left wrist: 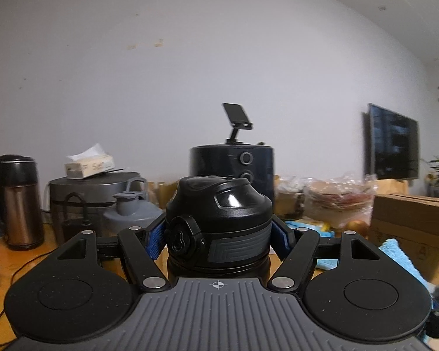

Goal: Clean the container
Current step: 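Rub the towel over the bottle body again with the right gripper while the left holds it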

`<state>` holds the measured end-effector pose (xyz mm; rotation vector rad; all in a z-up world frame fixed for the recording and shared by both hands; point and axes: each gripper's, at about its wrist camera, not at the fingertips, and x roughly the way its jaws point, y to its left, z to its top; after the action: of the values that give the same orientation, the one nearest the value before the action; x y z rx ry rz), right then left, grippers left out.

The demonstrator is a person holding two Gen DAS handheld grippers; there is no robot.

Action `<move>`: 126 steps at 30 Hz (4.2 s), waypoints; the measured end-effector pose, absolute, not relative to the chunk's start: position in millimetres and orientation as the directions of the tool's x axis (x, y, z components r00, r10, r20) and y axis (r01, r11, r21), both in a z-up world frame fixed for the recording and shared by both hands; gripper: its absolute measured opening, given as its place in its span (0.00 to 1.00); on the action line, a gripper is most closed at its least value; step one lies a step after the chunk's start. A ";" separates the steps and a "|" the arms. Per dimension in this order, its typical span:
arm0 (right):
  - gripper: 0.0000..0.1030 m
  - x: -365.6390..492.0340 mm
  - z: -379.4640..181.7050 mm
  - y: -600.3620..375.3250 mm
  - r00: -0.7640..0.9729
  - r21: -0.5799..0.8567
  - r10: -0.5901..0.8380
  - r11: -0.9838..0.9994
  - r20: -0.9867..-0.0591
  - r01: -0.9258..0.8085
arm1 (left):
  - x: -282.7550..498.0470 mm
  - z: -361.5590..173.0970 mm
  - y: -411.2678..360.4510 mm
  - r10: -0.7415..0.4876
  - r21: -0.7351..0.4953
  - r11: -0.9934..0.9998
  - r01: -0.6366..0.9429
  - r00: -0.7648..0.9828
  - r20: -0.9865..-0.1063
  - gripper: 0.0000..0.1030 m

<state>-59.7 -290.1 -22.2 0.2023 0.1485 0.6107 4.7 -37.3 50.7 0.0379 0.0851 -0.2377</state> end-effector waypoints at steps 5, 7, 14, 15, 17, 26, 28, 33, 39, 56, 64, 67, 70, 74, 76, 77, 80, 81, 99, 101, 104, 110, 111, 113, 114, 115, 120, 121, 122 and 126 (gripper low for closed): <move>0.11 -57.3 -21.1 -285.0 0.798 0.221 0.597 0.792 -0.082 -0.570 | 11.4 49.8 -22.9 -0.340 0.025 0.939 0.344 0.936 -0.092 0.66; 0.11 -56.2 -21.0 -282.8 0.792 0.218 0.604 0.787 -0.084 -0.577 | 13.9 49.0 -18.1 -0.377 0.025 0.924 0.381 0.922 -0.092 0.66; 0.11 -55.6 -21.6 -275.9 0.769 0.203 0.632 0.768 -0.093 -0.607 | 22.7 48.0 -1.8 -0.497 0.020 0.865 0.501 0.862 -0.099 0.66; 0.11 -55.8 -21.4 -275.0 0.767 0.199 0.635 0.767 -0.094 -0.610 | 24.2 47.9 0.2 -0.520 0.020 0.851 0.524 0.848 -0.100 0.66; 0.11 -56.2 -21.1 -273.2 0.763 0.192 0.639 0.764 -0.096 -0.616 | 27.3 47.6 4.9 -0.560 0.020 0.825 0.565 0.822 -0.103 0.66; 0.11 -56.1 -19.4 -261.7 0.757 0.142 0.643 0.765 -0.112 -0.629 | 40.4 46.1 17.2 -0.665 0.010 0.742 0.671 0.737 -0.118 0.66; 0.11 -54.9 -19.5 -258.7 0.754 0.136 0.647 0.762 -0.114 -0.633 | 41.6 45.5 18.6 -0.676 0.007 0.732 0.681 0.727 -0.119 0.66; 0.11 -46.9 -18.8 -244.7 0.752 0.099 0.646 0.763 -0.131 -0.639 | 44.7 43.8 17.7 -0.681 0.008 0.727 0.687 0.722 -0.120 0.66; 0.11 -27.5 -22.0 -222.8 0.740 0.071 0.653 0.755 -0.162 -0.652 | 45.8 42.0 19.0 -0.684 -0.005 0.726 0.688 0.720 -0.118 0.66; 0.10 -19.0 -30.6 -200.1 0.773 0.047 0.615 0.786 -0.154 -0.616 | 49.9 41.9 22.1 -0.694 -0.040 0.718 0.695 0.710 -0.120 0.66; 0.10 -28.9 -5.7 -196.7 0.799 0.009 0.598 0.801 -0.063 -0.598 | 48.7 42.8 19.3 -0.684 -0.006 0.724 0.690 0.716 -0.139 0.66; 0.10 -29.2 -1.7 -196.8 0.799 0.007 0.599 0.800 -0.049 -0.599 | 49.5 42.5 20.1 -0.682 -0.013 0.726 0.688 0.717 -0.142 0.66; 0.10 -29.2 0.2 -197.2 0.800 0.014 0.598 0.801 -0.042 -0.598 | 49.9 42.3 20.0 -0.682 -0.015 0.726 0.688 0.717 -0.141 0.66; 0.10 -28.5 -0.6 -197.7 0.800 0.018 0.599 0.801 -0.041 -0.598 | 50.2 41.6 19.9 -0.683 -0.018 0.726 0.688 0.717 -0.138 0.66; 0.10 -29.7 -1.8 -198.0 0.798 0.018 0.601 0.799 -0.045 -0.601 | 49.4 41.1 19.8 -0.684 -0.014 0.724 0.689 0.716 -0.137 0.66; 0.10 -29.7 -2.4 -198.2 0.797 0.018 0.602 0.798 -0.048 -0.602 | 48.8 40.9 19.9 -0.684 -0.012 0.724 0.690 0.716 -0.137 0.66; 0.09 -29.3 -6.3 -199.1 0.793 0.024 0.606 0.795 -0.063 -0.606 | 46.7 40.5 19.3 -0.684 -0.006 0.724 0.690 0.717 -0.136 0.66; 0.09 -28.7 -8.0 -199.2 0.792 0.025 0.607 0.795 -0.069 -0.606 | 46.4 40.4 19.1 -0.683 -0.004 0.724 0.689 0.717 -0.136 0.66; 0.09 -13.9 -61.8 -192.0 0.740 0.043 0.608 0.780 -0.288 -0.624 | 38.5 37.7 17.5 -0.681 -0.004 0.727 0.686 0.721 -0.132 0.66; 0.09 -11.2 -66.5 -189.9 0.729 0.041 0.605 0.778 -0.320 -0.627 | 38.4 37.7 17.7 -0.681 -0.004 0.727 0.686 0.721 -0.132 0.66; 0.09 -6.3 -71.7 -186.3 0.713 0.038 0.596 0.776 -0.370 -0.629 | 38.1 37.9 17.5 -0.681 -0.004 0.727 0.686 0.721 -0.133 0.66; 0.09 -6.6 -73.5 -184.8 0.716 0.034 0.590 0.780 -0.374 -0.625 | 36.9 38.3 16.0 -0.681 -0.002 0.727 0.687 0.720 -0.132 0.66; 0.10 -7.3 -73.8 -184.9 0.719 0.033 0.590 0.780 -0.367 -0.624 | 36.4 38.5 16.0 -0.681 -0.002 0.727 0.687 0.720 -0.132 0.66; 0.10 -8.7 -73.4 -186.5 0.724 0.040 0.594 0.782 -0.351 -0.622 | 36.1 38.7 16.0 -0.681 -0.002 0.726 0.687 0.720 -0.132 0.66; 0.10 -9.5 -72.1 -187.5 0.727 0.043 0.596 0.782 -0.341 -0.621 | 36.0 38.7 15.9 -0.682 -0.001 0.726 0.687 0.720 -0.132 0.66; 0.10 -10.5 -70.2 -188.5 0.731 0.045 0.598 0.783 -0.328 -0.620 | 35.9 38.8 15.9 -0.682 -0.001 0.726 0.688 0.720 -0.132 0.66; 0.10 -19.3 -50.9 -191.7 0.761 0.043 0.603 0.789 -0.239 -0.612 | 35.4 39.4 15.8 -0.682 0.000 0.726 0.688 0.719 -0.134 0.66; 0.10 -20.7 -46.4 -192.2 0.766 0.044 0.604 0.791 -0.220 -0.611 | 35.5 39.6 15.8 -0.682 0.000 0.726 0.688 0.719 -0.135 0.66; 0.10 -22.1 -41.9 -192.6 0.771 0.043 0.604 0.792 -0.201 -0.609 | 35.6 39.9 15.7 -0.682 0.000 0.726 0.688 0.719 -0.135 0.66; 0.10 -25.9 -24.3 -194.9 0.787 0.044 0.602 0.797 -0.138 -0.602 | 35.7 40.4 15.2 -0.682 0.001 0.726 0.688 0.719 -0.135 0.66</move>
<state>-25.9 -194.9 -24.3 -0.0023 0.1482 0.6488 35.7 15.2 40.4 0.0521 0.1289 -0.7577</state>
